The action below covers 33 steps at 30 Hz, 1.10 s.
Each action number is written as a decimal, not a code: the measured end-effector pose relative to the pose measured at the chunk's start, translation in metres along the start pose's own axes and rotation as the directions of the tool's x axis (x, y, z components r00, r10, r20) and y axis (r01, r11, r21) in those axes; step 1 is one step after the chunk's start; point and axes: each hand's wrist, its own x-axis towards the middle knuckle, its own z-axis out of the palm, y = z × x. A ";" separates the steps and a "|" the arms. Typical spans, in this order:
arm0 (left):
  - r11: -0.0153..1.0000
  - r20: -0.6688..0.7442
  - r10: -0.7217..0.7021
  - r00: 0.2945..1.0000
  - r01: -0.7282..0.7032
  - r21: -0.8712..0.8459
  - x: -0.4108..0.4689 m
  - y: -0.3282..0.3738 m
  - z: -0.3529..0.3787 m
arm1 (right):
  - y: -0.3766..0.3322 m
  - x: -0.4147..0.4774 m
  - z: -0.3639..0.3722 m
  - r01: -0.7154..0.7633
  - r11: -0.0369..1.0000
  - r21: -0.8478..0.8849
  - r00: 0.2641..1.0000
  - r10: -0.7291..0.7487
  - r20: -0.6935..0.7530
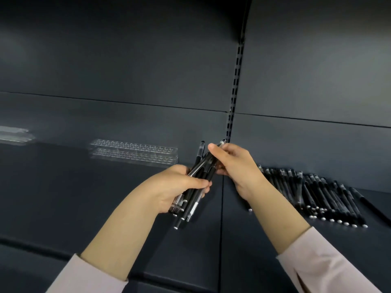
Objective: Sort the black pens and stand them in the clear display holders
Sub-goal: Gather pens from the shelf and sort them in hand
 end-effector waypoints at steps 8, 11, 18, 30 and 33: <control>0.999 0.018 -0.002 1.000 0.002 -0.033 -0.036 -0.023 -0.128 | -0.011 0.021 0.119 -0.042 0.930 0.366 0.974 0.119 -0.191; 0.998 -0.004 -0.015 1.000 0.014 -0.069 -0.044 -0.036 -0.179 | -0.011 0.028 0.156 -0.022 0.834 0.552 0.939 0.207 -0.275; 0.956 -0.099 -0.059 0.993 0.028 -0.291 -0.042 -0.056 -0.258 | 0.004 0.031 0.217 -0.128 0.893 0.431 0.941 0.247 -0.231; 0.928 -0.138 -0.094 0.986 0.037 -0.370 -0.010 -0.071 -0.286 | 0.045 0.063 0.260 -0.178 0.908 -0.379 0.983 0.185 -0.018; 0.927 -0.131 -0.117 0.985 0.061 -0.370 -0.005 -0.072 -0.288 | 0.050 0.063 0.259 -0.163 0.875 -0.456 0.985 0.173 -0.020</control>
